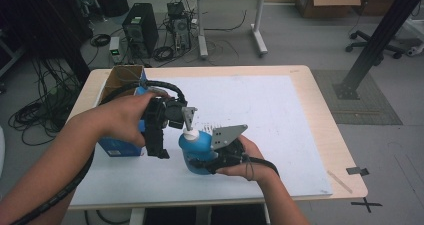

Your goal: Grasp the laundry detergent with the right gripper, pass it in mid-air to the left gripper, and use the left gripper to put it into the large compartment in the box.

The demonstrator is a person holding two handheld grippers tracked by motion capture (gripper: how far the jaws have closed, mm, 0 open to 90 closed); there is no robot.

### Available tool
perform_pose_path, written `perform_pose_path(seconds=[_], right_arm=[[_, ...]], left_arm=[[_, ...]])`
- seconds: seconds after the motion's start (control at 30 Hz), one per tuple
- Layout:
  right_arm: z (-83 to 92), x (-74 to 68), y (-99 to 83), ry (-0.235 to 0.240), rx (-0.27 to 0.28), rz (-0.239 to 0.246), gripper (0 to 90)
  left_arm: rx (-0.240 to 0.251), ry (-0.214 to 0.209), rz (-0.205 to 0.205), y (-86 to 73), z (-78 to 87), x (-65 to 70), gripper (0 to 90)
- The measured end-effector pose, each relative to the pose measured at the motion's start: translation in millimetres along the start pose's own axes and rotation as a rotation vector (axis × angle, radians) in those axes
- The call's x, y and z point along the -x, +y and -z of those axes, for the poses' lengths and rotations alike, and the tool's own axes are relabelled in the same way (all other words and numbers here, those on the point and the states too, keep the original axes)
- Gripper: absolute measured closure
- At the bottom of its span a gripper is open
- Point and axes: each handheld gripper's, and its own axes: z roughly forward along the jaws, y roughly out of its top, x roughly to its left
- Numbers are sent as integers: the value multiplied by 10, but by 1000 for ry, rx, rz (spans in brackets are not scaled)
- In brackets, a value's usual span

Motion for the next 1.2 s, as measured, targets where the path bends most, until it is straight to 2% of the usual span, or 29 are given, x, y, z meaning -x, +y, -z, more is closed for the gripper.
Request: perform_pose_path(seconds=[0.17,0.4,0.57,1.2], right_arm=[[-94,-11,5,19,20,-4,460],[-217,-20,28,22,12,0,459],[-243,-7,46,16,35,-3,459],[-335,15,123,9,31,-21,459]], left_arm=[[-5,-8,-5,56,-32,-6,2],[-13,-15,-24,152,-79,0,2],[-18,-16,-29,172,-106,-5,2],[-26,-7,-36,199,-167,2,4]])
